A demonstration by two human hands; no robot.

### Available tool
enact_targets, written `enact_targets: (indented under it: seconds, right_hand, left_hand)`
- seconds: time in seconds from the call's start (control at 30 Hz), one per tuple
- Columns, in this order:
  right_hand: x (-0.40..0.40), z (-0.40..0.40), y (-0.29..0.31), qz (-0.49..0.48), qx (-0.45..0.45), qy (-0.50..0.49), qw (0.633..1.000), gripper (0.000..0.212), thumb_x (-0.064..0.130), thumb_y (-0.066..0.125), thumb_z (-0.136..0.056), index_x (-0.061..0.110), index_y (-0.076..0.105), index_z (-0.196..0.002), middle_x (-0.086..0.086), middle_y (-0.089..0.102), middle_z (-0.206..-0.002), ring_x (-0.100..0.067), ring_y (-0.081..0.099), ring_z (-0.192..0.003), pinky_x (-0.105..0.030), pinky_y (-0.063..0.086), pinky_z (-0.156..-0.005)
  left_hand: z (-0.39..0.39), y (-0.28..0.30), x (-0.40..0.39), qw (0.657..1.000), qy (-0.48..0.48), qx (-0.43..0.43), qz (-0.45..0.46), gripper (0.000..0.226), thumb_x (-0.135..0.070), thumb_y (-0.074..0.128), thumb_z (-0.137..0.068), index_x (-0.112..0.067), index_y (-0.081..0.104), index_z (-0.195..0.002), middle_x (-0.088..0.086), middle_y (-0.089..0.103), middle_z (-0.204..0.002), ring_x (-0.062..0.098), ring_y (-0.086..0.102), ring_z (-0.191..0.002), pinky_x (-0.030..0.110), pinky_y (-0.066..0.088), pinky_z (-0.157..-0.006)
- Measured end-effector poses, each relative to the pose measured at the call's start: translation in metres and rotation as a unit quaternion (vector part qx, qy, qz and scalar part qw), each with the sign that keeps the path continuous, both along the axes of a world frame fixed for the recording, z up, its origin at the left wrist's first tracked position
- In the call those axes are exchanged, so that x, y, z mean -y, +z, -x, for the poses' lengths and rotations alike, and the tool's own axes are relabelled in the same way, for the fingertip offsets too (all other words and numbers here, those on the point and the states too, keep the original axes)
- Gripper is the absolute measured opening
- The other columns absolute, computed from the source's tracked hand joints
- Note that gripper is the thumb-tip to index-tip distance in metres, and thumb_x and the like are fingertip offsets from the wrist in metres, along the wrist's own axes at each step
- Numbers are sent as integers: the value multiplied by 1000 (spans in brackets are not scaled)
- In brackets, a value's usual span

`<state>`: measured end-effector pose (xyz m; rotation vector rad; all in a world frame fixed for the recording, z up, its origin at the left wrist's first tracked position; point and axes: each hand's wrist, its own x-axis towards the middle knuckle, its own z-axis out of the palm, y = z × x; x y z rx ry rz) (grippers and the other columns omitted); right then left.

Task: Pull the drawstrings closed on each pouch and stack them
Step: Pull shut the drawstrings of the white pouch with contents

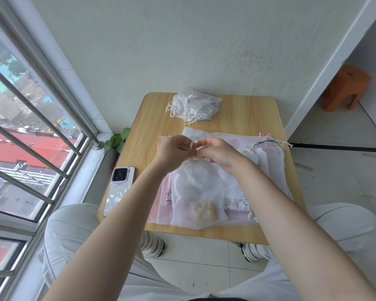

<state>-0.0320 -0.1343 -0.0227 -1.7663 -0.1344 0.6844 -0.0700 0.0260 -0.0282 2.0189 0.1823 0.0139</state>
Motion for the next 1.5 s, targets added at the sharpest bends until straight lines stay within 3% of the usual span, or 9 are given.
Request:
enact_targets:
  seconds: [0.23, 0.33, 0.57, 0.67, 0.87, 1.13, 1.23, 1.37, 1.5]
  right_hand:
    - [1, -1, -1, -72, -11, -27, 997, 30, 2, 68, -82, 9, 64, -111, 3, 69, -84, -4, 64, -75, -13, 42, -68]
    - [-2, -1, -2, -105, -30, -23, 994, 26, 10, 68, -81, 13, 66, -107, -5, 72, -86, -15, 66, -85, -28, 40, -85]
    - [-3, 0, -3, -71, -48, -17, 996, 31, 12, 60, -82, 13, 63, -113, -13, 70, -98, -19, 57, -83, -33, 36, -82]
    - [-5, 0, -3, -55, -43, -20, 997, 40, 6, 49, -88, 18, 57, -125, -14, 70, -107, -15, 59, -78, -31, 40, -81]
    - [-9, -2, -5, -196, -97, -80, 973, 47, -1, 45, -89, 17, 56, -131, -3, 64, -123, -18, 59, -105, -32, 40, -85]
    - [-5, -4, 4, -336, -179, -233, 895, 17, 6, 49, -94, 13, 63, -97, 2, 56, -66, -16, 67, -76, -33, 48, -77]
    - [-4, -4, 7, -375, -202, -258, 867, 21, -2, 40, -91, 8, 59, -90, 1, 40, -55, -14, 48, -53, -30, 53, -58]
    - [4, -8, 2, -214, -126, -258, 934, 27, -1, 33, -82, 6, 59, -83, 5, 26, -46, -10, 20, -38, -17, 19, -37]
    - [9, -6, 4, 66, 74, -139, 985, 26, 6, 46, -82, 10, 71, -72, 10, 40, -45, -10, 32, -44, -20, 24, -42]
  left_hand:
    - [4, -4, 3, 996, 51, 38, -63, 10, -6, 72, -80, -10, 73, -88, -4, 71, -80, 5, 64, -71, 9, 45, -63]
    - [8, -2, 7, 994, 81, 41, -55, 9, -11, 73, -78, -20, 72, -80, -10, 69, -71, 5, 63, -65, 16, 45, -60]
    - [10, -1, 9, 994, 103, 10, 29, 9, -14, 76, -79, -19, 68, -82, -11, 71, -64, 8, 67, -65, 30, 51, -68]
    - [12, -2, 8, 991, 99, -7, 94, 10, -17, 75, -82, -8, 73, -86, 8, 75, -79, 23, 70, -76, 35, 52, -75]
    - [16, -3, 8, 953, 113, -85, 269, 18, -18, 61, -94, -3, 71, -96, 7, 68, -76, 13, 64, -66, 24, 50, -67]
    - [13, -11, 1, 910, 153, -119, 367, 25, -20, 52, -98, -11, 60, -76, 3, 64, -68, 16, 61, -65, 27, 48, -66]
    - [12, -13, -2, 880, 175, -134, 420, 33, -21, 50, -97, -14, 50, -65, 2, 62, -68, 17, 58, -64, 29, 45, -69]
    - [11, -14, -12, 860, 248, -133, 426, 35, -16, 49, -94, -15, 42, -60, 3, 51, -67, 19, 49, -60, 28, 43, -62]
    - [13, -18, -14, 875, 285, -147, 363, 30, -15, 49, -93, -12, 48, -63, 2, 53, -64, 18, 49, -61, 31, 46, -70]
